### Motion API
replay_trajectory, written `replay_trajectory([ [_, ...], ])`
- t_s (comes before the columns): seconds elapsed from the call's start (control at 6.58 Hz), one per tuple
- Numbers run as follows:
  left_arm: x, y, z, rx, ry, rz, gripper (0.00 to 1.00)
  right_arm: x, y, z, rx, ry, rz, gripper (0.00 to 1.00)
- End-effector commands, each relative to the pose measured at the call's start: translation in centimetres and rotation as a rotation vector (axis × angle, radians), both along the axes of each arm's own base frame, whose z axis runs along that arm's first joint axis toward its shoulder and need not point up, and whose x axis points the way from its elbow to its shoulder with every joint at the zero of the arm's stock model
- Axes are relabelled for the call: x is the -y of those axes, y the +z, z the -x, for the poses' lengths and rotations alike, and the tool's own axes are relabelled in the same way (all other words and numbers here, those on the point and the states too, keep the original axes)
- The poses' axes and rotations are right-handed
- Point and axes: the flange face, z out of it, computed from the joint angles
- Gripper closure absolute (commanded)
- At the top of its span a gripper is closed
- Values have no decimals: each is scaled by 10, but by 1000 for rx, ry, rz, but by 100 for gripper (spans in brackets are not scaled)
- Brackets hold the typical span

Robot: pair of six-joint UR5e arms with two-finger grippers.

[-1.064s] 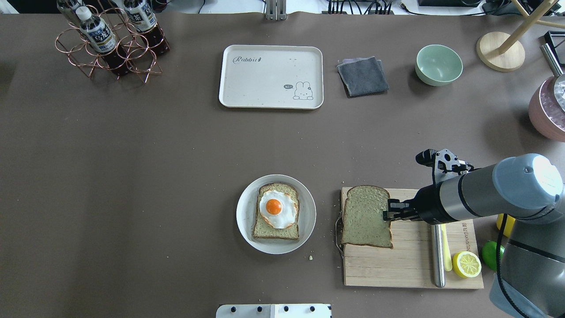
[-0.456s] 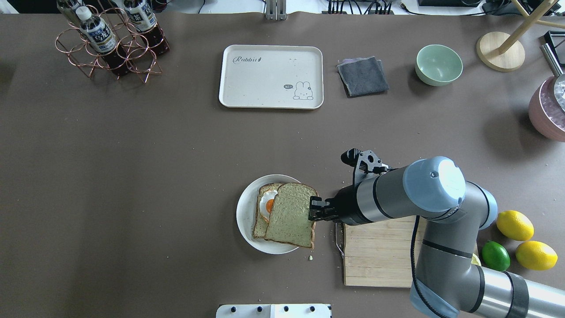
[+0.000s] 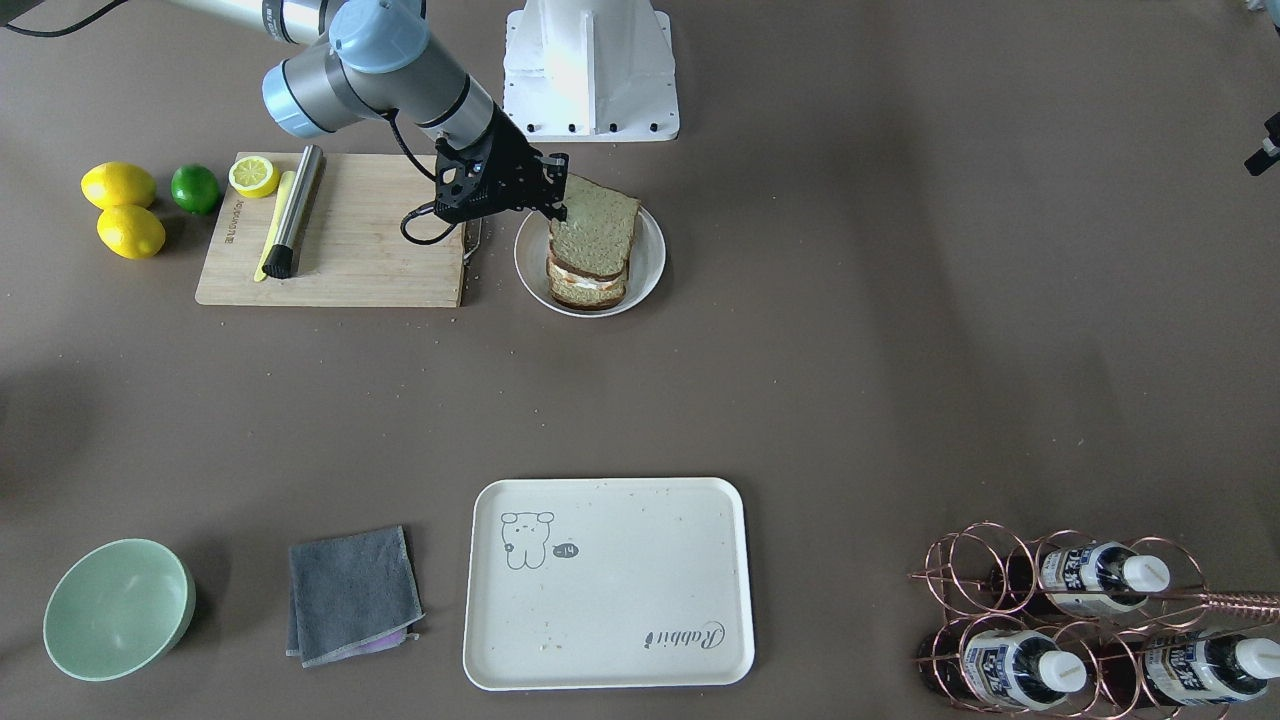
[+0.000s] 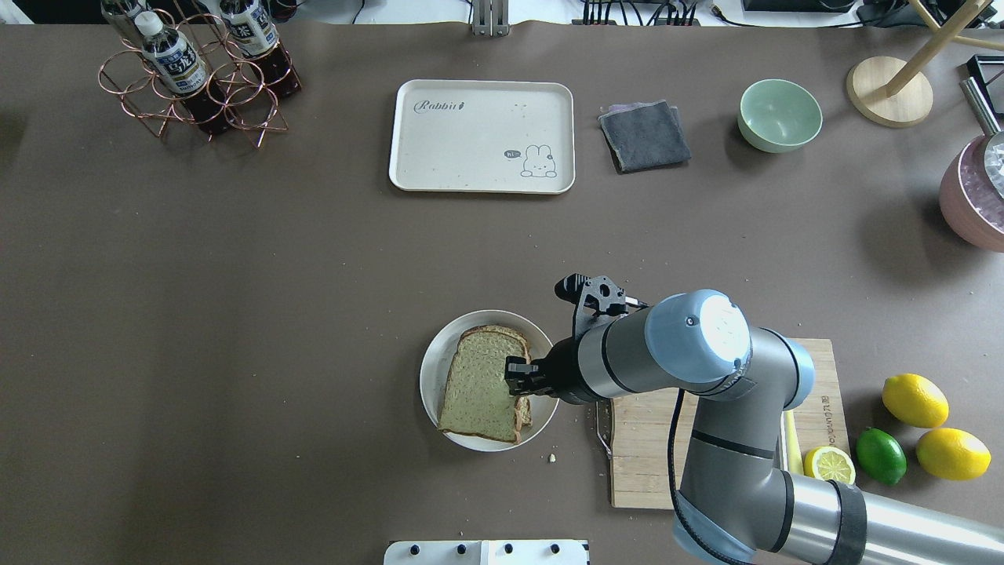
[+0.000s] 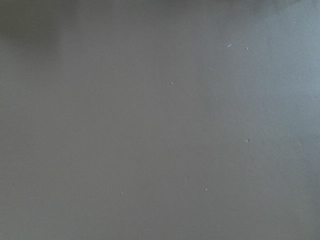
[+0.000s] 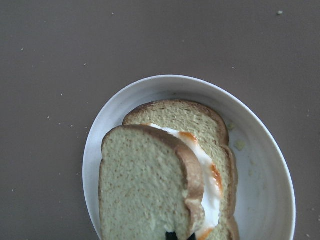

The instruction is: Make sandwich and place on tray

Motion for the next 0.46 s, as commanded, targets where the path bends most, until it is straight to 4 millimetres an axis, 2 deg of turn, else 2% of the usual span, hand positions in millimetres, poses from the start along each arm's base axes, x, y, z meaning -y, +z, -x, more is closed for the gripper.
replay_trajectory([
  [0.0, -2, 2, 0, 0, 0, 6, 2, 5, -3, 4, -3, 24, -33, 100],
  [0.3, -2, 2, 0, 0, 0, 4, 2, 8, -1, 1, -7, 24, -46, 100],
])
